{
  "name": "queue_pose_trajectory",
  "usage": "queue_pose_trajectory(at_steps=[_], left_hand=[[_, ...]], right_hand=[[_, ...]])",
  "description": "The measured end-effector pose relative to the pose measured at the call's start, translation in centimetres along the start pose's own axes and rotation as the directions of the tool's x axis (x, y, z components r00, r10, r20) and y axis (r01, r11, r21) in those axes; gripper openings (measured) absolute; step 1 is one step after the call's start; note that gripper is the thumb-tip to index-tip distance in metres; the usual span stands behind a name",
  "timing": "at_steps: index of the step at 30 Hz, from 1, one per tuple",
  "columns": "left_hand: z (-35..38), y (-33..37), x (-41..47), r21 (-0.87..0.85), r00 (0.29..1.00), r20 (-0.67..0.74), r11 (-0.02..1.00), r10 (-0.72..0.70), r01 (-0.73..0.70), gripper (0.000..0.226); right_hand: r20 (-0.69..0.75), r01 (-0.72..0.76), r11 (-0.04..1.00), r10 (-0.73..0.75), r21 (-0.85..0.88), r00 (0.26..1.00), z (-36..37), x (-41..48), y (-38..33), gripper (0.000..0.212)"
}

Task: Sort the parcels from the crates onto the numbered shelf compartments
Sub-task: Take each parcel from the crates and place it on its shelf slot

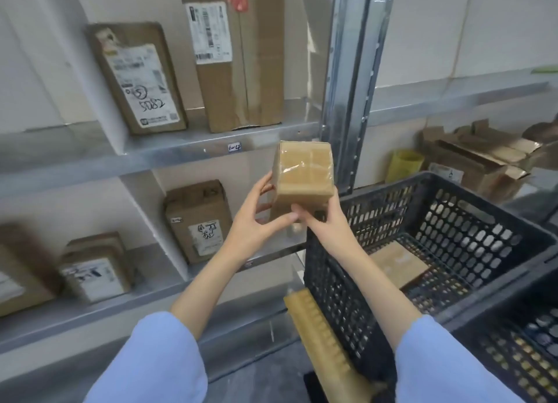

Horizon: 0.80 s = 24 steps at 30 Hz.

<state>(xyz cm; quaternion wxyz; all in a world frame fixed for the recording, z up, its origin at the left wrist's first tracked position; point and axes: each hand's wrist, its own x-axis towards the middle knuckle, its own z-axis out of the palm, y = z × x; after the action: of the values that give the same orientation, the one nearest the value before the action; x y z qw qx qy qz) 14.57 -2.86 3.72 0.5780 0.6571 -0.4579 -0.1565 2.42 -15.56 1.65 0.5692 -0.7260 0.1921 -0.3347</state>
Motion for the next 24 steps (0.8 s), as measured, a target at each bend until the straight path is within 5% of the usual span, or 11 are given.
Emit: queue_pose_trajectory(at_steps=[12, 24], left_hand=[[-8.9, -0.9, -8.1, -0.039, 0.98, -0.155, 0.992, -0.121, 0.117, 0.087], [-16.5, 1.2, -19.9, -0.015, 0.961, -0.239, 0.99, -0.139, 0.14, 0.085]], right_hand=[[0.186, 0.025, 0.998, -0.013, -0.062, 0.983, 9.9, -3.1, -0.6, 0.102], [0.353, 0.088, 0.994, -0.059, -0.067, 0.934, 18.1, -11.7, -5.9, 0.086]])
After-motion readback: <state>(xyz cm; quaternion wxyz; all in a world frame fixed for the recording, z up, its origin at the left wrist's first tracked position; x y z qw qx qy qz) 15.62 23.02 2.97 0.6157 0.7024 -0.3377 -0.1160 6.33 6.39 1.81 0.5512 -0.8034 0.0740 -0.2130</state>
